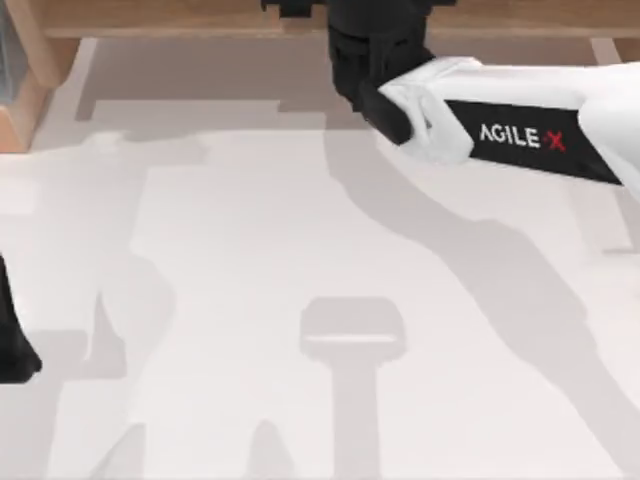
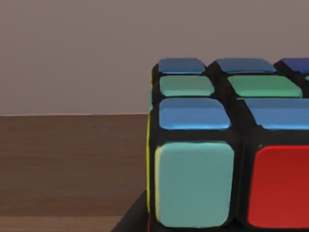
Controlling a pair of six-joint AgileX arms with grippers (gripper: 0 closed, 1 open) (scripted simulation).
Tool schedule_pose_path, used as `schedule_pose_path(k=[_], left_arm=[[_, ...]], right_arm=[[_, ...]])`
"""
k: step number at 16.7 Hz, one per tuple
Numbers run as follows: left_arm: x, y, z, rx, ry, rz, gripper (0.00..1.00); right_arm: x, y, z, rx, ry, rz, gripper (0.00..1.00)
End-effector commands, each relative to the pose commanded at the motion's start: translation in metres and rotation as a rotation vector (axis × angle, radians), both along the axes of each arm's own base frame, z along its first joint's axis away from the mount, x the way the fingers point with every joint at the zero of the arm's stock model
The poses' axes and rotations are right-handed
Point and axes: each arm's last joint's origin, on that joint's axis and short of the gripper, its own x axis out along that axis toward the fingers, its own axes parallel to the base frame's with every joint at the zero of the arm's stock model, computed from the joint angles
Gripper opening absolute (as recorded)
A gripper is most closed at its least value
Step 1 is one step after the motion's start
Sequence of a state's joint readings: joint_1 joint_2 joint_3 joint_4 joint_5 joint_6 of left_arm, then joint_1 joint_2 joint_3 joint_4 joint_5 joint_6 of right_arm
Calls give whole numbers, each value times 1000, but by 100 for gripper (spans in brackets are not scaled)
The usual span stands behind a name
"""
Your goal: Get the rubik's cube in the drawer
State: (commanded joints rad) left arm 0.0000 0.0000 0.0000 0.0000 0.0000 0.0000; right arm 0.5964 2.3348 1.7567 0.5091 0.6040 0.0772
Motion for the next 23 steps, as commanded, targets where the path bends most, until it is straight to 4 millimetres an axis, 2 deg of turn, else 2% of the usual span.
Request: schedule_pose_path(k=[4,9,13,15,18,23], left_arm=[[0,0,0,0,0,0,100],[0,0,0,0,0,0,100],[0,0,0,0,0,0,100],[0,0,0,0,0,0,100],[0,0,0,0,0,0,100],[0,0,0,0,0,0,100]], right_arm=[[10,-4,19,5,100,78,0],[6,-5,54,-10,293,207,0],[2,-28,83,-52,494,262,0],[1,-52,96,-81,608,262,0],[1,-104,114,-127,788,231,0],[-3,-218,137,-160,1061,129,0]])
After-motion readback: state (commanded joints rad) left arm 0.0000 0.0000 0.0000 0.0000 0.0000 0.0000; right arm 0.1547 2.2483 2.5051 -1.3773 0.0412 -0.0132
